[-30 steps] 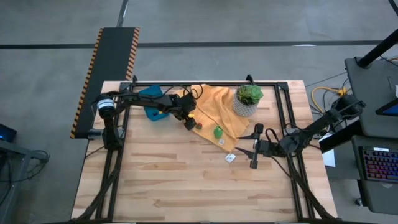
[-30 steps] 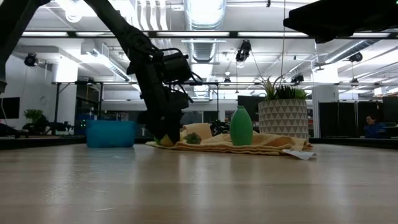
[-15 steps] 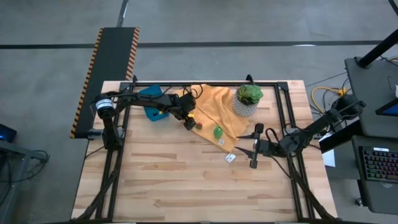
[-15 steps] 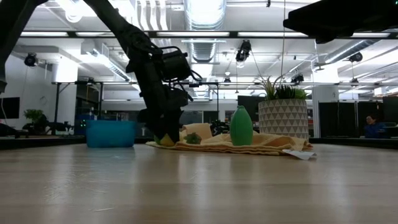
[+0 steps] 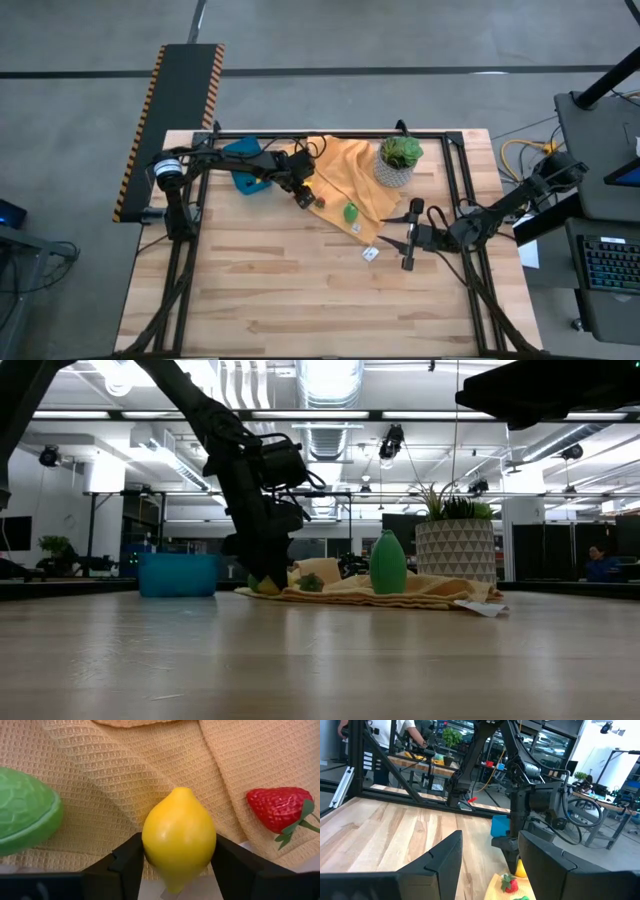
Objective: Pick and placing Produce into tupperware
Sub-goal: Put the lemon into the blue bin
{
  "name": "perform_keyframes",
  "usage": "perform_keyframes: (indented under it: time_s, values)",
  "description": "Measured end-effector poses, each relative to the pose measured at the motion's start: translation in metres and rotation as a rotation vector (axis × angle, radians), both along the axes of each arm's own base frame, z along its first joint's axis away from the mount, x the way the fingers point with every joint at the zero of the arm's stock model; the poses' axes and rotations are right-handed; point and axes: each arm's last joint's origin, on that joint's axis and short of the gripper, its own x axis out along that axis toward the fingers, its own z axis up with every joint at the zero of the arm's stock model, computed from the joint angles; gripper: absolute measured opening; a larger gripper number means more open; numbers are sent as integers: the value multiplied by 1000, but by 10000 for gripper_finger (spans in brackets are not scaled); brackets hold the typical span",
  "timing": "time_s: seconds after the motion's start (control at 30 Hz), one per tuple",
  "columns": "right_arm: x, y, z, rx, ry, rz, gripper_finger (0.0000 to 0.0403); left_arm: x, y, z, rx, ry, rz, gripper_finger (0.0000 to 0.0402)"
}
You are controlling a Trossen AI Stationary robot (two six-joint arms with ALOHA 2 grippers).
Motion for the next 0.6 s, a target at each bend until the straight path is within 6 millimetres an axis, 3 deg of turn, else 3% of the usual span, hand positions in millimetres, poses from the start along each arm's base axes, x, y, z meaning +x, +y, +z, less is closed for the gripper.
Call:
perform_keyframes:
  time_s: [0.6]
  values:
    - [0,0,0,0,-1,0,187,-8,-7,18,7,2,-37,178]
